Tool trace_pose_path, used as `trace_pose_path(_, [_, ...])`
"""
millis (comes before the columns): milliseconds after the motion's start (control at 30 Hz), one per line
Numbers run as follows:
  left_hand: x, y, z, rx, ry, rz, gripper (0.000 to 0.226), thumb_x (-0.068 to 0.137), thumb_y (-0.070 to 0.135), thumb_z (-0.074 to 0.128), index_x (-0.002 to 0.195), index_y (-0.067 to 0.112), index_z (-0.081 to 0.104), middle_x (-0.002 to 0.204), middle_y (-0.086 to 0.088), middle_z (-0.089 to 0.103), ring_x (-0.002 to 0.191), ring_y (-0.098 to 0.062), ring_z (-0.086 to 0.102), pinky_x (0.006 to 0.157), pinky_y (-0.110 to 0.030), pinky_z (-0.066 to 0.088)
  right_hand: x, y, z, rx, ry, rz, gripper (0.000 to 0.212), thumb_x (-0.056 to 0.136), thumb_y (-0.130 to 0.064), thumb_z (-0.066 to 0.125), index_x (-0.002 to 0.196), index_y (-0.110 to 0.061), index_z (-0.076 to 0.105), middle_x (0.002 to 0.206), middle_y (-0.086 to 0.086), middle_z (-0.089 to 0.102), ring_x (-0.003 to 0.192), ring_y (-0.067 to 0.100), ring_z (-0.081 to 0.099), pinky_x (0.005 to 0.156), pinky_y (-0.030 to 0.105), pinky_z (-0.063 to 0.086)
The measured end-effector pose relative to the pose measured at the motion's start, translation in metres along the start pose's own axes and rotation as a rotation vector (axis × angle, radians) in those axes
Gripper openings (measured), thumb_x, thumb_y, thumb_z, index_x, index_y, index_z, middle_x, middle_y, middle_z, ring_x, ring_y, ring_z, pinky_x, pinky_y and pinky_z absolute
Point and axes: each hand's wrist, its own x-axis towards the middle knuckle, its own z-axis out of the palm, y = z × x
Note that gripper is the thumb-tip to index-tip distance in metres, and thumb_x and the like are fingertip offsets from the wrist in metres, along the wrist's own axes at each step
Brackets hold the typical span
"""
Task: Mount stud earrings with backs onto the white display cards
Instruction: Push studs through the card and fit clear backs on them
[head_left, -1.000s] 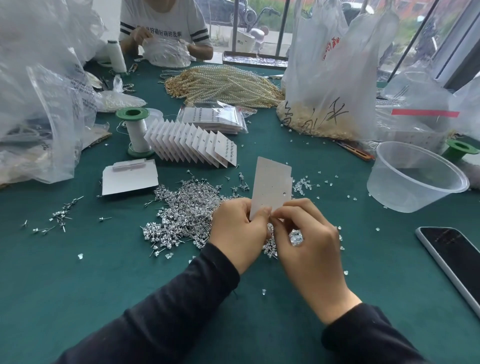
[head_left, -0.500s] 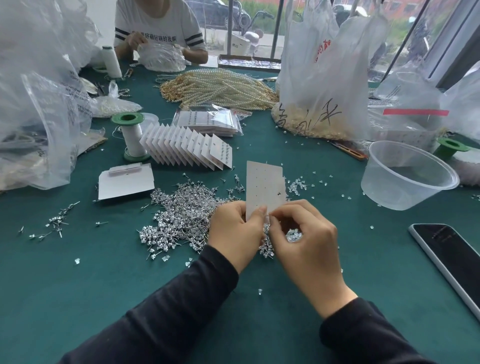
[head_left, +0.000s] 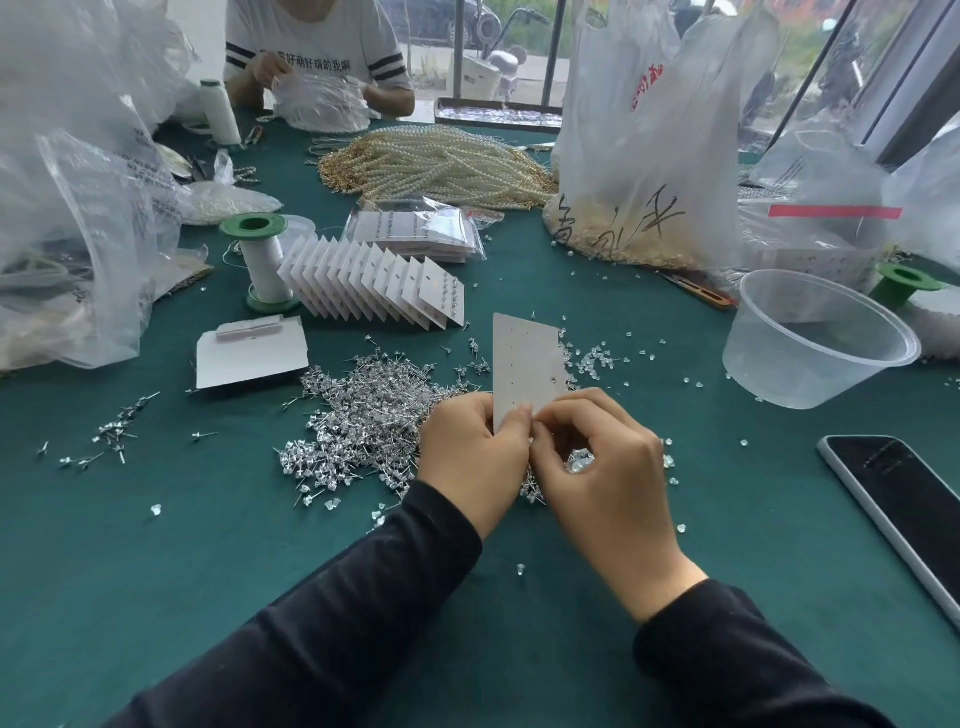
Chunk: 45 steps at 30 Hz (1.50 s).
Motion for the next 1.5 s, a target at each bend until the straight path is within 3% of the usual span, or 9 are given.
trace_pose_path(167, [0.006, 0.007, -0.002, 0.078, -0.022, 0.082, 0.026, 0.084, 0.014, 0.059, 0.07, -0.008, 0.061, 0.053, -0.017, 0.054, 0.053, -0.031, 0.049, 0.056, -0.042, 0.045, 0.007, 0.001, -0.007, 0.041, -0.081, 0.038, 0.01, 0.077, 0.002, 0.068, 0.071, -0.006, 0.067, 0.069, -0.001, 0.062, 0.059, 0.01, 0.053, 0.057, 0.018, 0.044])
trace_pose_path(233, [0.01, 0.014, -0.01, 0.321, 0.026, 0.377, 0.028, 0.083, 0.015, 0.061, 0.061, -0.003, 0.059, 0.051, -0.016, 0.056, 0.048, -0.031, 0.047, 0.048, -0.032, 0.038, 0.016, 0.005, -0.019, 0.312, -0.144, 0.244, 0.007, 0.081, -0.01, 0.07, 0.074, -0.008, 0.069, 0.067, 0.0, 0.067, 0.059, 0.009, 0.059, 0.057, 0.019, 0.046])
trace_pose_path(367, [0.012, 0.024, -0.021, 0.874, 0.021, 0.818, 0.011, 0.076, 0.006, 0.067, 0.065, 0.003, 0.064, 0.049, -0.008, 0.053, 0.043, -0.024, 0.047, 0.043, -0.027, 0.043, 0.043, 0.021, -0.059, 1.026, -0.336, 0.886, 0.068, 0.069, -0.064, 0.053, 0.081, -0.001, 0.074, 0.083, 0.017, 0.072, 0.064, 0.025, 0.068, 0.06, 0.029, 0.056])
trace_pose_path(467, [0.008, 0.026, -0.011, 1.012, -0.037, 0.864, 0.01, 0.065, -0.001, 0.072, 0.066, 0.006, 0.065, 0.05, -0.006, 0.053, 0.045, -0.023, 0.048, 0.042, -0.026, 0.043, 0.054, 0.027, -0.071, 0.993, -0.385, 0.992, 0.044, 0.08, -0.042, 0.058, 0.085, 0.0, 0.072, 0.079, 0.016, 0.072, 0.06, 0.022, 0.069, 0.053, 0.025, 0.055])
trace_pose_path(600, [0.017, 0.033, -0.003, 0.787, -0.233, 0.714, 0.039, 0.08, 0.019, 0.067, 0.116, 0.007, 0.058, 0.085, -0.008, 0.066, 0.071, -0.014, 0.051, 0.077, -0.025, 0.047, 0.054, 0.04, -0.065, 0.893, -0.072, 1.029, 0.01, 0.089, -0.002, 0.048, 0.09, 0.001, 0.058, 0.074, 0.012, 0.066, 0.056, 0.015, 0.065, 0.046, 0.02, 0.051])
trace_pose_path(767, [0.031, 0.028, 0.012, 0.736, -0.358, 0.476, 0.045, 0.076, 0.039, 0.067, 0.112, 0.013, 0.062, 0.102, -0.003, 0.062, 0.086, -0.011, 0.048, 0.084, -0.022, 0.039, 0.045, 0.059, -0.066, 0.866, 0.238, 1.045, 0.016, 0.089, 0.001, 0.047, 0.08, -0.007, 0.057, 0.08, 0.008, 0.066, 0.072, 0.018, 0.062, 0.048, 0.022, 0.052])
trace_pose_path(967, [0.031, 0.007, 0.032, 0.833, -0.383, 0.355, 0.043, 0.08, 0.039, 0.063, 0.113, 0.011, 0.057, 0.107, -0.003, 0.058, 0.095, -0.015, 0.049, 0.095, -0.03, 0.041, 0.039, 0.064, -0.067, 0.825, 0.198, 0.931, 0.025, 0.089, -0.002, 0.048, 0.073, -0.011, 0.065, 0.065, -0.004, 0.072, 0.06, 0.006, 0.067, 0.049, 0.023, 0.052])
trace_pose_path(1133, [0.036, 0.008, 0.028, 0.706, -0.205, 0.285, 0.025, 0.084, 0.028, 0.061, 0.102, 0.011, 0.066, 0.093, -0.003, 0.069, 0.087, -0.017, 0.059, 0.09, -0.028, 0.046, 0.04, 0.062, -0.069, 0.833, 0.166, 0.9, 0.024, 0.09, -0.002, 0.048, 0.076, -0.011, 0.066, 0.071, 0.0, 0.074, 0.063, 0.008, 0.068, 0.051, 0.024, 0.054])
trace_pose_path(1500, [0.032, 0.008, 0.04, 0.758, -0.205, 0.305, 0.011, 0.083, 0.016, 0.059, 0.082, 0.014, 0.07, 0.085, 0.0, 0.065, 0.075, -0.012, 0.05, 0.076, -0.02, 0.039, 0.038, 0.06, -0.069, 0.811, 0.134, 0.88, 0.019, 0.09, -0.004, 0.049, 0.082, -0.01, 0.065, 0.076, 0.0, 0.074, 0.067, 0.009, 0.069, 0.053, 0.024, 0.054])
